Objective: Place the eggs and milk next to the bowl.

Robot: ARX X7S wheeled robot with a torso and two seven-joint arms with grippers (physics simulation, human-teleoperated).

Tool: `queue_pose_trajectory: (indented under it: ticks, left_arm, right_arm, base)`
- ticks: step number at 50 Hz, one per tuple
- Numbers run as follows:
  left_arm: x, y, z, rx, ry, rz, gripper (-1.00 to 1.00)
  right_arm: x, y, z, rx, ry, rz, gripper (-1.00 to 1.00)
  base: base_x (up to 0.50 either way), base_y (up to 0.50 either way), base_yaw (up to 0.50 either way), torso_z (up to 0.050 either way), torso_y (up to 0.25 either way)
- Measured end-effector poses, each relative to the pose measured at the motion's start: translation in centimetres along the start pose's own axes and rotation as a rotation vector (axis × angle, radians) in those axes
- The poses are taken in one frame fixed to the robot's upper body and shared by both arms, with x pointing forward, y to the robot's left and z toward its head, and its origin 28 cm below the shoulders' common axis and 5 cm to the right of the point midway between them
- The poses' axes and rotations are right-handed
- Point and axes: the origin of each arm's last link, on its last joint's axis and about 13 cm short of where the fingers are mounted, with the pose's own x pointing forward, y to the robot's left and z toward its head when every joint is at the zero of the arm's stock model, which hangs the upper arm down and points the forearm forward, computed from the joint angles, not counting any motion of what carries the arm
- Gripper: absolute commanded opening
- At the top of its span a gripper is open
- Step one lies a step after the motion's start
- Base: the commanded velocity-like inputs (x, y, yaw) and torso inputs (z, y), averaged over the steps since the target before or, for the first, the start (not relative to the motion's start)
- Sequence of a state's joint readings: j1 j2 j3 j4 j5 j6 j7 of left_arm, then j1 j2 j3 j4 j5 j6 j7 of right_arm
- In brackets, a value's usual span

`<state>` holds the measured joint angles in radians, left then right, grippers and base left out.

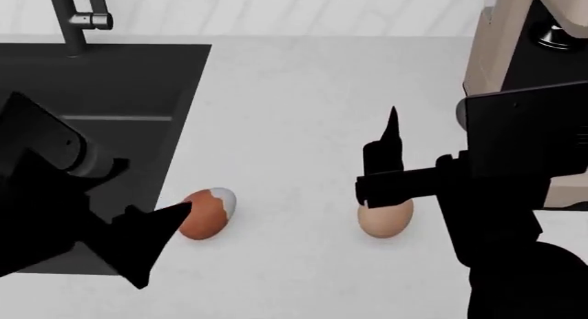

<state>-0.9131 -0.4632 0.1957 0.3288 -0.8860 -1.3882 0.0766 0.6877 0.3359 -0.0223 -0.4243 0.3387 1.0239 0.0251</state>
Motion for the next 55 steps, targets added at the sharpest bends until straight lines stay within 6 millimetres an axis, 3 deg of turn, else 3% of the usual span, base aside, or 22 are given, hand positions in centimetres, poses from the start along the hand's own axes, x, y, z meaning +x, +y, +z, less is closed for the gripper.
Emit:
queue_pose_trajectory:
  ticks: [55]
  left_arm:
    - [8.1, 2.7, -2.4, 0.033, 0.173, 0.003, 1.00]
  right_arm:
    - [0.5, 0.3, -1.1, 0.004, 0.036, 0.025, 1.00]
  base:
    - [0.00, 0.00, 0.00, 0.000, 0.000]
